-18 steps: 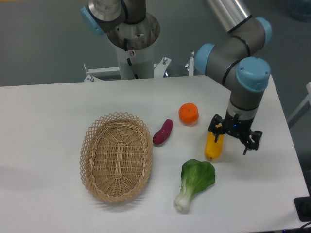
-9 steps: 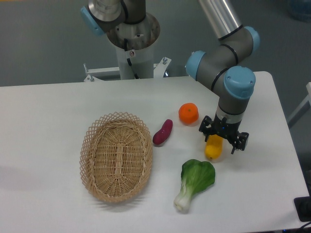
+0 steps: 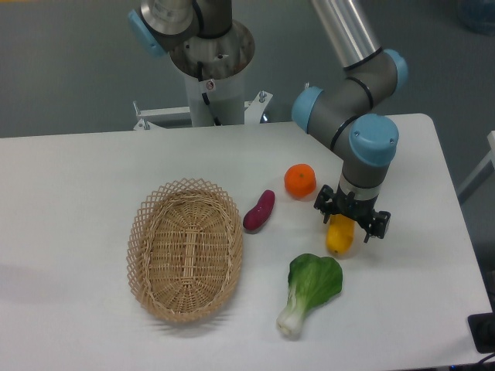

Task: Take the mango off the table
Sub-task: 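Lower the open gripper down around the yellow mango, then close the gripper fingers on the yellow mango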

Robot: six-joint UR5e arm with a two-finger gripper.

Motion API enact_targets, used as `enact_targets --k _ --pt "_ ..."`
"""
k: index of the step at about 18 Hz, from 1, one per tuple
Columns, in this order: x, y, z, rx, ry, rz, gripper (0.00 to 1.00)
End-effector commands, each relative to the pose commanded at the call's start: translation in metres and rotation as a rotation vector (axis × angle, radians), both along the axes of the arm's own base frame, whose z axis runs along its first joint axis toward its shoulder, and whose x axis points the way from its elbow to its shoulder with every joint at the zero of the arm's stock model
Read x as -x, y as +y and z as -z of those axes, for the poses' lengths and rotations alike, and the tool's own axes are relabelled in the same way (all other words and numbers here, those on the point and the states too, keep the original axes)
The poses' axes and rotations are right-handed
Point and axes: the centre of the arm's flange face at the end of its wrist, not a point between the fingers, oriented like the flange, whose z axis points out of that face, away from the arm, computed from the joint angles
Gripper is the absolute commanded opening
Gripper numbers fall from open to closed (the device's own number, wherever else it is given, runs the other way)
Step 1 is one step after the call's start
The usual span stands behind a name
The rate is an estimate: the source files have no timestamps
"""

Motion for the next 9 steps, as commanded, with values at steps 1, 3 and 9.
enact_targets --k 1,3,9 --pt "-0.0006 0.0001 0.0023 0.002 0.007 -0.011 1.00" --pt "-0.0009 0.0034 0.0014 0.004 0.032 -0.021 0.86" --pt "-0.0002 0.0040 -0.0017 -0.001 0.037 -0.021 0.52"
